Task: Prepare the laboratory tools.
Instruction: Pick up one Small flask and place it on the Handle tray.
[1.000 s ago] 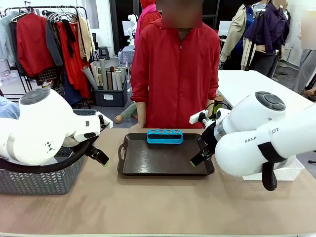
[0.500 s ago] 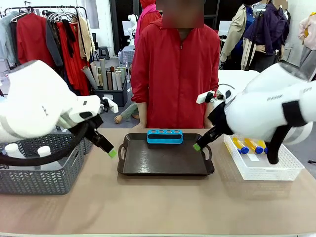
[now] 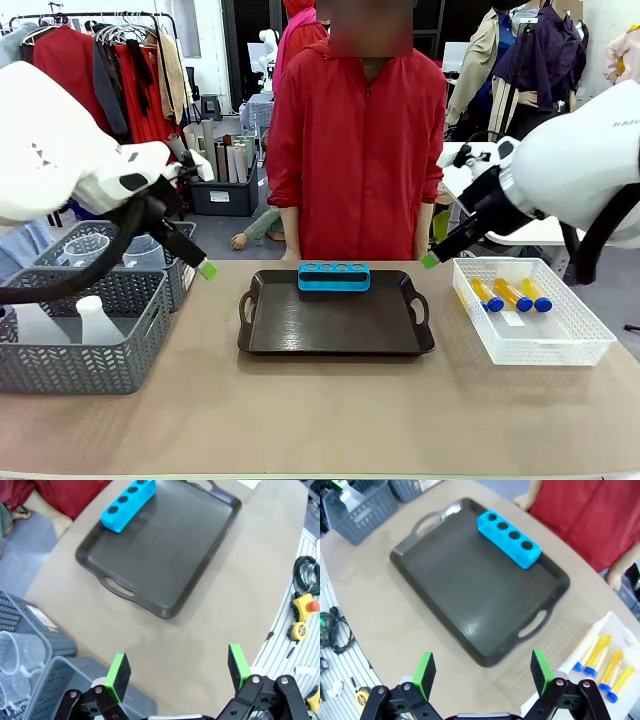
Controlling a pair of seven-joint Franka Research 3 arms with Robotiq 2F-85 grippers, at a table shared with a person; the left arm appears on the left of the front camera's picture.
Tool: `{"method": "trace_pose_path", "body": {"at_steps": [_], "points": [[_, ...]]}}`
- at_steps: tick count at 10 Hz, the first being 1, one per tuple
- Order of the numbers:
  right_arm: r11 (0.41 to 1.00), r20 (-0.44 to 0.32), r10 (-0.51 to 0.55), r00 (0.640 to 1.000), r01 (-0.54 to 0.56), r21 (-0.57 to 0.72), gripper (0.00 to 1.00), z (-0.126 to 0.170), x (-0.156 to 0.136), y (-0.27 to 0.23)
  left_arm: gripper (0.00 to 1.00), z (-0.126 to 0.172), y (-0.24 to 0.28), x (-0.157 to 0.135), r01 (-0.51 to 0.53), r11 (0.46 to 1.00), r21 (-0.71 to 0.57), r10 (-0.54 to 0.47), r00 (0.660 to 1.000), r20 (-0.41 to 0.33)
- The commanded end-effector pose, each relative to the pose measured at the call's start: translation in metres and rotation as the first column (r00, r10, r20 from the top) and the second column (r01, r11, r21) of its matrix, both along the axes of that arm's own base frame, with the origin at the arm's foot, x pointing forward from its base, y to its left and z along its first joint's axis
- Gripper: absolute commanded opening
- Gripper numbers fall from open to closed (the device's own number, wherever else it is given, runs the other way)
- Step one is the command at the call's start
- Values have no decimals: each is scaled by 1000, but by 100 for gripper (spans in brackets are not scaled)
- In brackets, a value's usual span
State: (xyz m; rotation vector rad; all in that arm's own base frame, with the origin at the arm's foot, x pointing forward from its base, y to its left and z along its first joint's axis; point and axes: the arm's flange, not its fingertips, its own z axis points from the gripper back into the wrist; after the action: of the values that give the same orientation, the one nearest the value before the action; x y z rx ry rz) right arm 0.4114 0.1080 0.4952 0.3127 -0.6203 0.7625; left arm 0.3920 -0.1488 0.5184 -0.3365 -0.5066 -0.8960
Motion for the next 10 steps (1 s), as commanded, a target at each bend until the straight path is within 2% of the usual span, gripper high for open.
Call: {"method": "trace_pose_path", "body": {"at_steps": [1, 3, 4, 5, 8, 10], "points": [[999, 22, 25, 999, -25, 33, 100, 2, 9, -20, 100, 10, 4, 4, 9, 1000, -4, -9, 999, 38], [1000, 25, -4, 1000, 3, 31, 100, 1, 12, -27, 100, 13, 2, 6, -32, 999, 15, 31, 996, 83], [1000, 46, -21, 999, 22, -22, 100, -2, 9, -16, 100, 16, 4, 4, -12, 1000, -1, 12, 999, 36], [1000, 21, -24, 999, 24, 14, 100, 5, 6, -26, 100, 16, 4, 4, -12, 1000, -1, 12, 999, 36], [1000, 21, -27, 999, 27, -5, 100, 2, 7, -24, 100, 16, 2, 5, -16, 1000, 9, 16, 999, 45], [993, 21, 95, 995, -96, 61, 100, 23, 11, -15, 100, 30, 3, 10, 73, 997, -7, -73, 997, 32]]}}
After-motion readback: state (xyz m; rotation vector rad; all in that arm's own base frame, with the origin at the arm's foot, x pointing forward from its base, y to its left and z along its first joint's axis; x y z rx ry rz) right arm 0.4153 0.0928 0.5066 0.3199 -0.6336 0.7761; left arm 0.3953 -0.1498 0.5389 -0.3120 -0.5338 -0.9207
